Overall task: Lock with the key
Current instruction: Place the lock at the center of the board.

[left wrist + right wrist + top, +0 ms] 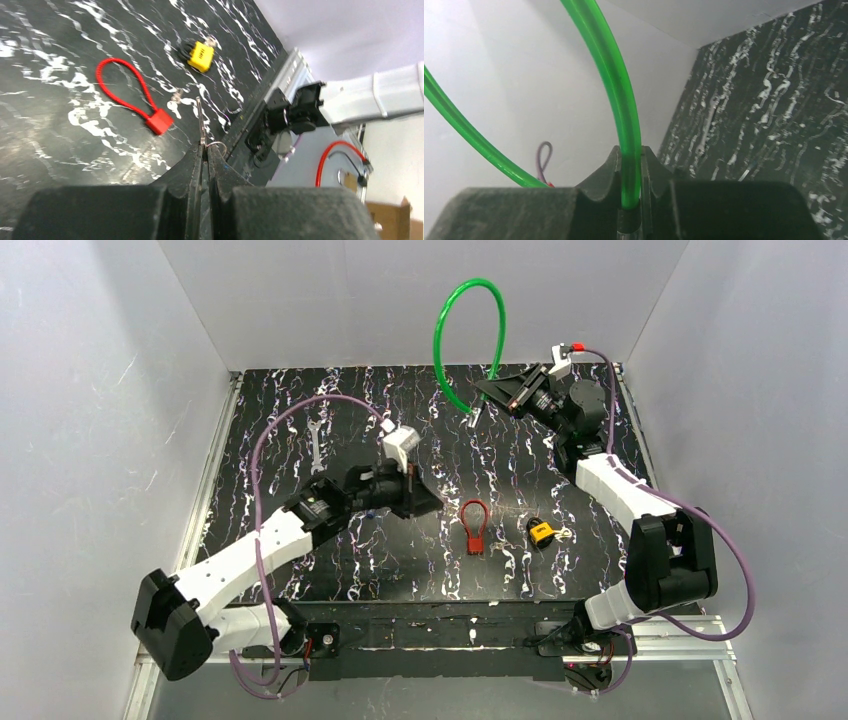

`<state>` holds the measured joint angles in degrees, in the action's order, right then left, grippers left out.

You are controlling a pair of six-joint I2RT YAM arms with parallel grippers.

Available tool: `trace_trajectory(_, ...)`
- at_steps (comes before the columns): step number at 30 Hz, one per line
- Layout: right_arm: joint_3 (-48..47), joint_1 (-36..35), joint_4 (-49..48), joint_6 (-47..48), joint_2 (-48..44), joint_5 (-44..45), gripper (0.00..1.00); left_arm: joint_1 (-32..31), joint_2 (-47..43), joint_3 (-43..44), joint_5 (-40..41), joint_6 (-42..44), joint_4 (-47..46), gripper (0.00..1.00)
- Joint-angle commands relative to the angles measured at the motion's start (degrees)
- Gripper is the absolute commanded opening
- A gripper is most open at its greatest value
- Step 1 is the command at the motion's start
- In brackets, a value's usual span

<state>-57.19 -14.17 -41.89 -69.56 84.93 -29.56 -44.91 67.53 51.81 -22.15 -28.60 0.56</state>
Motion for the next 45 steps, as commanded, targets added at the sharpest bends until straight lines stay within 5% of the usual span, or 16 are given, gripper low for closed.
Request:
trace_trajectory(1, -4.8, -0.6, 8.5, 12.0, -1.8, -3.9, 0.01, 8.6, -6.2, -2.3, -0.8, -1.8, 2.3, 0.0)
trace_trajectory(11, -9.5, -8.9, 40.0, 48.2, -2.6, -9.9, 0.01, 32.9, -18.0, -7.6, -3.9, -5.9, 4.7, 0.0)
trace_trajectory(24, -21.8, -29.6, 74.6, 86.4, 9.1, 3.1, 0.01, 51.1, -19.5, -5.2, -12.0, -7.2, 7.9, 0.0)
trace_trajectory(39, -39.2, -35.9, 99.2, 87.4, 33.1, 11.2, 0.01, 55.7, -21.5, -4.1, -13.6, -7.3, 6.2, 0.0)
trace_trajectory(45, -47.1, -35.3, 100.6, 82.9, 41.7, 13.0, 0.01, 57.5, -21.3, -5.1, -15.4, -9.1, 5.1, 0.0)
